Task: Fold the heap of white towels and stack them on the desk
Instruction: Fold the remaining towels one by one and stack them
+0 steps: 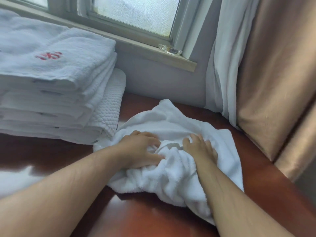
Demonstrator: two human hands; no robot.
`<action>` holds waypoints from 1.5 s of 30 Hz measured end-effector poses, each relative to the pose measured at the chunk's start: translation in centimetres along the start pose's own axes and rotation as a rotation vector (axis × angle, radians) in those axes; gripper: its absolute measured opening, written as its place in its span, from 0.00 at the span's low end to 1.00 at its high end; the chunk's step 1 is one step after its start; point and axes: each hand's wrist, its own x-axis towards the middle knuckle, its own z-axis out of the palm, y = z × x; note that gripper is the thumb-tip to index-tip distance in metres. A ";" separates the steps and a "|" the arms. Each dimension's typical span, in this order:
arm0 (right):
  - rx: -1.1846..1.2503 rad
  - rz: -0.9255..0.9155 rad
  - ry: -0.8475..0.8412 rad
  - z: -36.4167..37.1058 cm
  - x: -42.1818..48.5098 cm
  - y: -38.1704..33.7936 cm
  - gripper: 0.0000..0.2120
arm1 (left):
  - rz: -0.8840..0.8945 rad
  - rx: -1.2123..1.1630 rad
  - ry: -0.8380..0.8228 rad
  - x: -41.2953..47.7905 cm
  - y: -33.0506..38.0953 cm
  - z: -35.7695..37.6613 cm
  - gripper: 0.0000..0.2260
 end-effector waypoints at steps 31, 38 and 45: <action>0.104 -0.263 -0.125 -1.5 -0.8 -4.5 0.13 | 0.172 0.013 0.542 -9.8 -3.6 0.4 0.17; 0.516 -0.816 -0.088 0.1 -3.2 -3.7 0.16 | 0.122 -0.015 0.728 -10.0 -3.6 0.7 0.16; 0.618 -0.955 0.008 -0.6 -5.2 -4.7 0.19 | 0.083 0.114 0.649 -14.4 -4.3 -3.4 0.11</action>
